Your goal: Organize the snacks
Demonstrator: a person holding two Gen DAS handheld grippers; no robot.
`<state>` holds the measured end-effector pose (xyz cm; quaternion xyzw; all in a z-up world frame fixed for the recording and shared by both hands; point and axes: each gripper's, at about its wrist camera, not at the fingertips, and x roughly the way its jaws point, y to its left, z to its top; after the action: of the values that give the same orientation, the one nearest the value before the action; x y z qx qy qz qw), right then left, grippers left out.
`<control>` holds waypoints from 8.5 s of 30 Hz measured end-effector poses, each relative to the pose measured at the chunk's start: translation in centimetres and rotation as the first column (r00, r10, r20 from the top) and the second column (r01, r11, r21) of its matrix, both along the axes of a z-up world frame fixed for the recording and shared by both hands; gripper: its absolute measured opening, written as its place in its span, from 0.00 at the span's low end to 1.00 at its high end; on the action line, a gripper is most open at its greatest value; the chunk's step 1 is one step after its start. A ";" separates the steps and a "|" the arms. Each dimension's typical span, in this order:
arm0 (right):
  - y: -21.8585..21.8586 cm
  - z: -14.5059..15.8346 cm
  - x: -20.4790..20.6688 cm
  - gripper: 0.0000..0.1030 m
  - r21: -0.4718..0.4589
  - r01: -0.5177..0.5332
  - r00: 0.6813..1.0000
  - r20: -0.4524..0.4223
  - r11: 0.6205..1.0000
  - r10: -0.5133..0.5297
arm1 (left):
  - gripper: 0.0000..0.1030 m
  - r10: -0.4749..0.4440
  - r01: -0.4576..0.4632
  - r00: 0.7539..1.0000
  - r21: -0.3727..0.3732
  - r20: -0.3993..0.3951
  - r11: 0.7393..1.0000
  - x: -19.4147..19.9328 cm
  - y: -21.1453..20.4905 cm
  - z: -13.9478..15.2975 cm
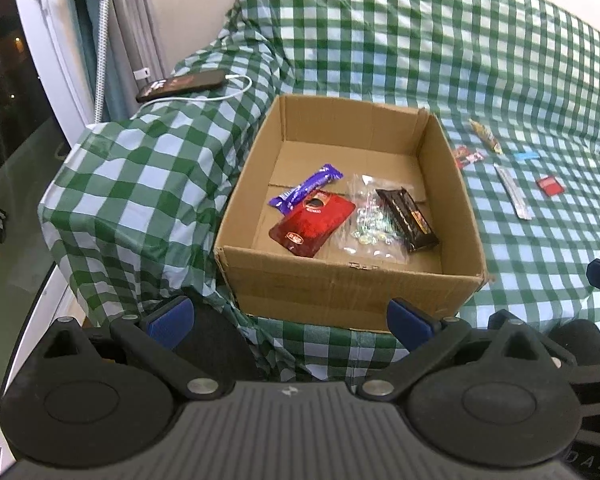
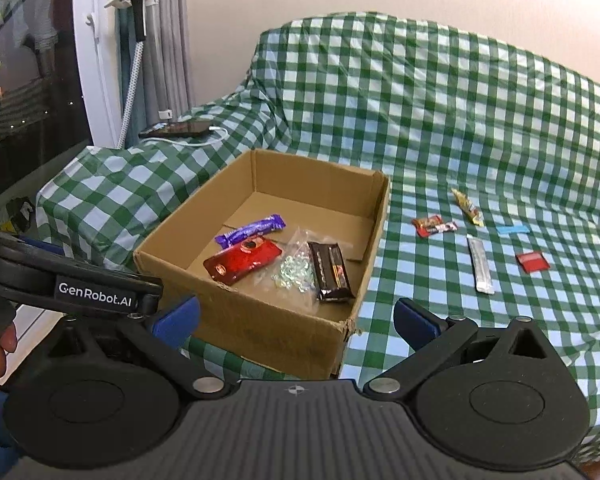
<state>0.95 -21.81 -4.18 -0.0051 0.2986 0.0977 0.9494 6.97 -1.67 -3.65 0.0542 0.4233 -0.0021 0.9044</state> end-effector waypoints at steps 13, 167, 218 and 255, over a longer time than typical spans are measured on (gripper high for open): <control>-1.9 -2.2 2.7 1.00 0.032 0.028 0.996 -0.081 0.999 -0.025 | 1.00 -0.027 0.031 0.997 0.054 -0.071 0.998 2.9 -2.6 -1.8; 0.3 0.3 1.6 0.29 -0.054 -0.029 0.999 -0.030 0.998 0.027 | 0.14 -0.177 0.155 0.982 -0.258 -0.065 0.954 2.6 0.6 1.8; 1.5 -3.7 16.9 0.82 0.072 0.060 0.976 -0.215 0.996 -0.044 | 1.00 -0.005 -0.043 0.968 -0.186 -0.251 0.982 17.3 3.1 -5.1; 0.7 2.0 0.5 0.95 -0.020 0.020 0.999 0.038 1.000 -0.019 | 1.00 0.016 -0.016 1.000 -0.034 -0.013 0.999 0.2 0.8 1.8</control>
<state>1.47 -21.11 -2.19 -0.0135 0.2816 0.0852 0.9556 7.22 -0.84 -1.87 0.0356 0.4295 -0.0024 0.9024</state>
